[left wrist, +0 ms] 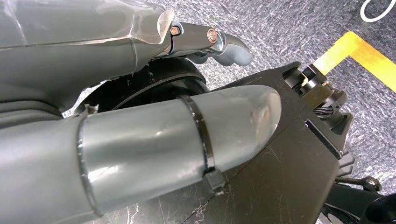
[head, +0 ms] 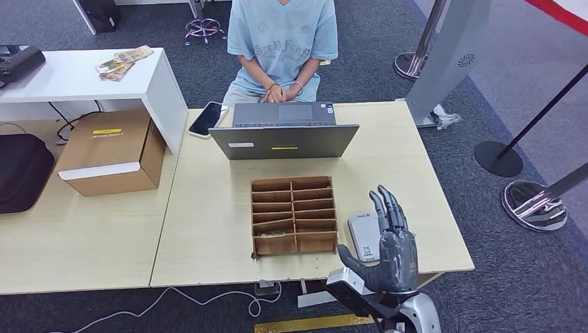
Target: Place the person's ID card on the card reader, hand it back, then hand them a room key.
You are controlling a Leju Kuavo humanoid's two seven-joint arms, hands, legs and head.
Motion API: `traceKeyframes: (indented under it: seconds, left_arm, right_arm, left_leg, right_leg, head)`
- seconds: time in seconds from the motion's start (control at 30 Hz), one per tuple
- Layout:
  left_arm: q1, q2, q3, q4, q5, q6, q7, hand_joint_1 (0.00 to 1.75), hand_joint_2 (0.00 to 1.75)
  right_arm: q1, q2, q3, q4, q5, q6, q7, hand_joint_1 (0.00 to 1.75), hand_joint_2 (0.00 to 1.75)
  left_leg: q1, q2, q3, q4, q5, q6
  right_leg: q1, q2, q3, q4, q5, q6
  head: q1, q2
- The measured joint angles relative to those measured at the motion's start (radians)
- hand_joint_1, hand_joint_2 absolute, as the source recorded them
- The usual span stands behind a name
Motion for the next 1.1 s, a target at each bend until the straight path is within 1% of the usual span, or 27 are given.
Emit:
traceKeyframes:
  seconds: [0.87,1.1]
  left_arm:
    - [0.000,0.000,-0.006,0.000,-0.002,0.000,-0.004,0.00,0.00]
    - [0.001,0.000,-0.007,0.000,-0.003,0.000,-0.006,0.00,0.00]
  right_arm:
    - [-0.016,-0.003,0.011,0.028,0.011,0.009,0.006,0.00,1.75]
    - [-0.017,-0.004,0.015,0.033,0.011,0.010,0.025,0.00,1.75]
  left_leg:
    - [0.000,0.000,0.000,0.000,0.000,0.000]
    - [0.000,0.000,0.000,0.000,0.000,0.000]
  right_leg:
    - [0.000,0.000,0.000,0.000,0.000,0.000]
    - [0.000,0.000,0.000,0.000,0.000,0.000]
  head:
    - [0.000,0.000]
    - [0.000,0.000]
